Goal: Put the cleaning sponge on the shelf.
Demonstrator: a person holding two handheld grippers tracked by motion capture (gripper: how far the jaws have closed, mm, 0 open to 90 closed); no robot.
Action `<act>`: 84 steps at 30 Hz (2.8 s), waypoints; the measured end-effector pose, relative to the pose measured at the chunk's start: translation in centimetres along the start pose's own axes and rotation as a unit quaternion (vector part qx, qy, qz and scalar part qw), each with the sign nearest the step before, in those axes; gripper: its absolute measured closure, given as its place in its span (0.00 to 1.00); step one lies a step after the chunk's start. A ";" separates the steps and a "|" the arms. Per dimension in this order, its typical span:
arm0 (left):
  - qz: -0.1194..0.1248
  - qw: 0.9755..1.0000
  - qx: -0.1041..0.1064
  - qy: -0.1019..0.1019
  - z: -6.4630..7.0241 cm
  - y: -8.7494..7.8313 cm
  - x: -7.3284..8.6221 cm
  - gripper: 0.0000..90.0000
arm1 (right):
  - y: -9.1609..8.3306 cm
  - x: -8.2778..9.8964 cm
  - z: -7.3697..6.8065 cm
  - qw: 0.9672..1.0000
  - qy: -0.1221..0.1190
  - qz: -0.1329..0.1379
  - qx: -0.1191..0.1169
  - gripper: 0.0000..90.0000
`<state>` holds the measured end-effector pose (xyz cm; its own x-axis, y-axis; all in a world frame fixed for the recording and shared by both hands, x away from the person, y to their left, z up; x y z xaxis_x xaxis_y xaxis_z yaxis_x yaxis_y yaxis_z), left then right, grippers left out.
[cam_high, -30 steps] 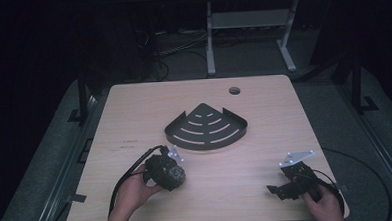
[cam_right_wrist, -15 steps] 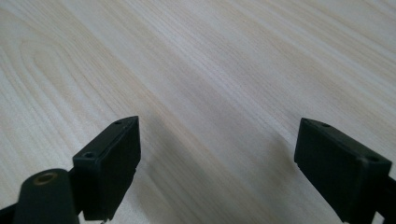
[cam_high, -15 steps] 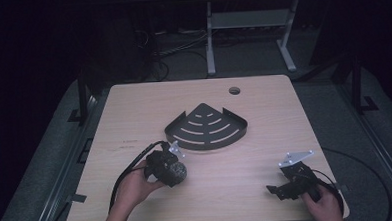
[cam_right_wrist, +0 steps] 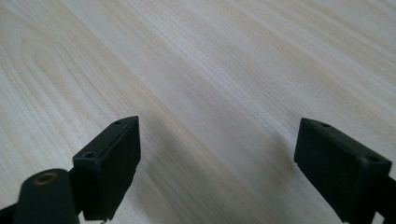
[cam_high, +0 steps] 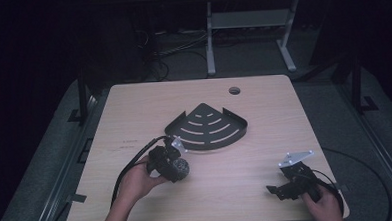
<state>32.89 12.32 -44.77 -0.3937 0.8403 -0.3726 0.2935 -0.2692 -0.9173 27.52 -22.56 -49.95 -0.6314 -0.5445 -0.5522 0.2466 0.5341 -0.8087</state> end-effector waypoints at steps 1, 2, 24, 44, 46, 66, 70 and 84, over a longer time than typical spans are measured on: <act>-0.001 1.000 0.000 0.000 0.0 0.0 -0.1 0.39 | 0.0 0.0 0.0 1.000 0.000 0.000 -0.001 0.16; -0.002 1.000 0.001 0.003 -0.1 0.0 -0.3 0.39 | 0.0 0.0 0.0 1.000 -0.001 0.000 0.000 0.16; -0.003 1.000 0.013 0.020 -0.7 -0.2 -3.0 0.39 | -0.1 0.0 0.1 1.000 0.002 0.003 0.002 0.16; -0.003 0.999 0.011 0.037 -2.0 -0.8 -5.9 0.39 | -0.3 -0.1 0.2 1.000 0.003 0.007 0.003 0.16; -0.003 0.999 0.010 0.039 -2.1 -0.8 -6.2 0.39 | -0.3 -0.1 0.2 1.000 0.003 0.006 0.003 0.16; 0.001 0.999 0.012 0.043 -3.5 -0.9 -8.5 0.39 | -0.3 -0.1 0.3 1.000 0.003 0.008 0.003 0.16; 0.000 0.999 0.012 0.045 -3.8 -0.7 -8.8 0.39 | -0.3 -0.1 0.3 1.000 0.002 0.006 0.004 0.16; -0.010 0.999 0.015 0.043 -4.6 0.2 -10.3 0.39 | -0.3 -0.1 0.2 1.000 0.004 0.007 0.001 0.16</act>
<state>41.04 5.81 -40.51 -0.3225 0.8825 -0.3424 0.2596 -0.2654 -0.9285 27.66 -22.74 -49.71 -0.6332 -0.5324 -0.5617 0.2565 0.5404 -0.8014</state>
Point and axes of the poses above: each handheld gripper's, and its own axes: y roughly forward along the jaws, x roughly out of its underside, z roughly to its right, the point moved 5 cm from there along y, roughly forward along the jaws, and after that the axes turned 10 degrees about -x, right-handed, at the moved point
